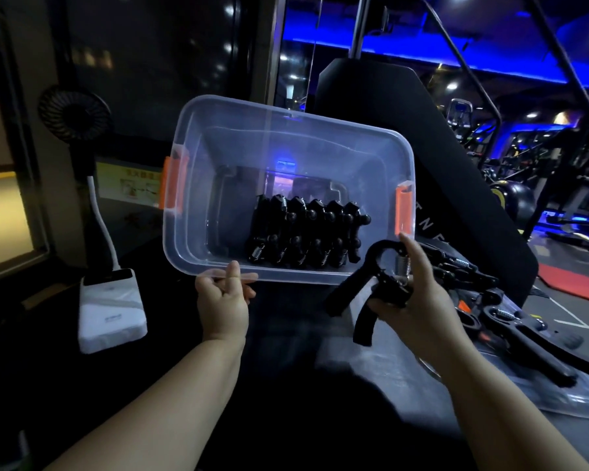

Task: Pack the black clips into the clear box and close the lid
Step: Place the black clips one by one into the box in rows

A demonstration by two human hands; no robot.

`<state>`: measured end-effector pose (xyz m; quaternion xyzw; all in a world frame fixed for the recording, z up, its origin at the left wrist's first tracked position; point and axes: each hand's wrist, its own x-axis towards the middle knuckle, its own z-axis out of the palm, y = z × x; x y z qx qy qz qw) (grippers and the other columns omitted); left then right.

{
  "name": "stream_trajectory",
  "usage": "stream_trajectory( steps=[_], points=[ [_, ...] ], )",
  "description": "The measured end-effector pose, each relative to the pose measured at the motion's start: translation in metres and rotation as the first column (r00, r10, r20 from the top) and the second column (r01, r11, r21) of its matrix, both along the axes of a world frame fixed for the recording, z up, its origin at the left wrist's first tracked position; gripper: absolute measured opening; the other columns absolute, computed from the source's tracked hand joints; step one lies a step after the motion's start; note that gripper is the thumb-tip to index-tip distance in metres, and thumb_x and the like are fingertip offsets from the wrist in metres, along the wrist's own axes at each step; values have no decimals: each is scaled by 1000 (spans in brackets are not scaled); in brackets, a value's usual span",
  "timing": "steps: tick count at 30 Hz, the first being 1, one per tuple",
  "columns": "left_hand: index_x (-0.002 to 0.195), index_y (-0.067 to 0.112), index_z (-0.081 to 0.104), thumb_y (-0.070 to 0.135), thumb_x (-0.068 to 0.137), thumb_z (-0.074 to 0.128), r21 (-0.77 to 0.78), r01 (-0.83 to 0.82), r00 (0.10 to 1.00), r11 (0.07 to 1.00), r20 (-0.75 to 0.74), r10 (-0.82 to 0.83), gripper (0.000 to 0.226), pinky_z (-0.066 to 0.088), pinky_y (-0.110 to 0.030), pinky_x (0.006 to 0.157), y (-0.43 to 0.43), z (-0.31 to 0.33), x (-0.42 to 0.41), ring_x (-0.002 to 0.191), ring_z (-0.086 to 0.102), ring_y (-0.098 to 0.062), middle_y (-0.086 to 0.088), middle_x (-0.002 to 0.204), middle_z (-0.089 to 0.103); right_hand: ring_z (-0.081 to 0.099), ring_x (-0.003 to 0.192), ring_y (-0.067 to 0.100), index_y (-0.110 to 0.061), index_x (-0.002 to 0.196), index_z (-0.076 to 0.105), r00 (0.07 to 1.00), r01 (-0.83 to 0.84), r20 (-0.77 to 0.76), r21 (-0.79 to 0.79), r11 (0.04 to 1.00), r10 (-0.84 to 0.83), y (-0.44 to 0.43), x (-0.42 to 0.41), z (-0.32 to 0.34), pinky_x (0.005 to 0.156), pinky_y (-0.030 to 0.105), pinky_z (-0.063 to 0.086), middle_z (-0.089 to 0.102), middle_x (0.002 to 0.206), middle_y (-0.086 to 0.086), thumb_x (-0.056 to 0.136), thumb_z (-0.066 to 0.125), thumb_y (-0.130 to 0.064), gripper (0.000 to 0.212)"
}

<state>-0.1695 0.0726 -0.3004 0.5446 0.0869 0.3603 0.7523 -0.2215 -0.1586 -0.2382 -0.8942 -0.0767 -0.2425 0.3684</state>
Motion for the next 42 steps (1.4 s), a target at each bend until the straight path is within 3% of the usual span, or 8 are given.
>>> stream_trajectory(
  steps=[7,11,18,21,27,32,37,42],
  points=[
    [86,15,37,19,98,48,-59,44,999,997,25,-43,17,42,-14,46,1,1,0,41,49,-3,-5,71,69,68,71,18,-66,128,28,986,-168,5,68,983,168,41,33,33,53,23,48,65,80,-13,76,77,-14,88],
    [89,13,38,19,97,50,-75,59,997,995,47,-56,15,42,-15,46,2,-1,0,43,50,-4,-6,66,67,69,84,21,-67,124,33,967,-253,40,262,931,252,70,53,44,81,43,57,68,90,-6,75,76,-12,85],
    [87,16,42,25,96,52,-74,67,997,995,51,-63,16,42,-18,49,6,-6,1,45,52,-6,4,54,62,50,64,5,-39,147,23,993,-120,-9,14,993,120,127,93,51,59,27,45,54,98,-2,86,66,-20,78],
    [87,15,42,22,96,51,-110,85,995,990,52,-80,15,41,-18,46,6,-5,2,42,50,-5,3,57,65,52,66,10,-41,148,18,993,-113,-43,-71,991,111,148,116,50,49,19,34,59,124,4,88,60,-19,76],
    [88,21,46,63,76,61,-54,16,1000,998,-5,-17,46,53,-38,66,9,-10,9,67,64,-28,-22,84,67,57,90,30,-37,151,13,986,-153,-108,-288,945,127,184,146,39,72,29,43,60,126,9,89,60,-17,79],
    [82,16,43,18,91,58,-81,27,999,996,19,-26,18,47,-19,55,6,-10,9,48,56,-6,-4,67,60,56,93,27,-36,151,9,980,-150,-180,-381,912,86,196,170,38,73,27,39,57,130,9,91,59,-21,80],
    [80,15,42,10,92,57,-61,15,999,998,40,-13,20,42,-11,51,5,-5,5,46,56,0,1,62,55,57,111,30,-32,152,7,983,-115,-184,-494,862,26,202,188,37,77,30,39,58,128,10,91,60,-25,81],
    [80,17,43,14,91,60,-26,-24,999,999,24,25,21,43,-12,52,6,-9,8,48,57,-3,-1,62,57,50,118,33,-24,132,37,997,27,-39,-682,731,-73,196,197,46,83,36,41,61,119,14,83,67,-45,61]
  ],
)
